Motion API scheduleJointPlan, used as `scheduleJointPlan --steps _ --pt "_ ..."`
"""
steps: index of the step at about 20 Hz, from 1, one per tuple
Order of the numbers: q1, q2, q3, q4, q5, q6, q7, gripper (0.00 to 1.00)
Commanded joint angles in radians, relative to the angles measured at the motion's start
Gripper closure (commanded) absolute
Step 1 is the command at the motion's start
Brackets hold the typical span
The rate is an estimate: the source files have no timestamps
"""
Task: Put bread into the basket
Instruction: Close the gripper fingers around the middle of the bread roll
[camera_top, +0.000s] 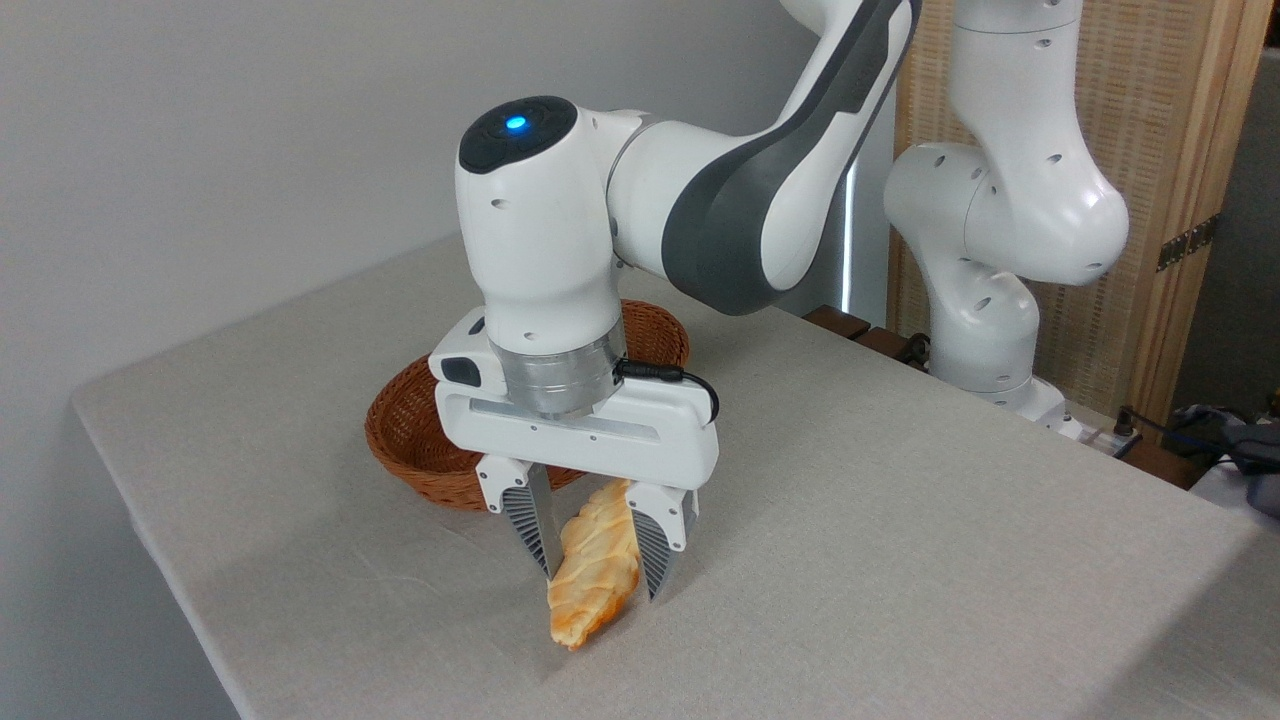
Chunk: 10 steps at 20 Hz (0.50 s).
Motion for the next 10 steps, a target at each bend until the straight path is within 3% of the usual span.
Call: scheduleJointPlan --steps 1,7,10 --pt "-0.008 0.006 0.001 -0.004 0.013 0.035 0.000 0.06" --pt "-0.008 0.006 -0.005 -0.004 0.013 0.037 0.000 0.51" --pt "-0.008 0.006 -0.005 -0.003 0.013 0.037 0.000 0.55"
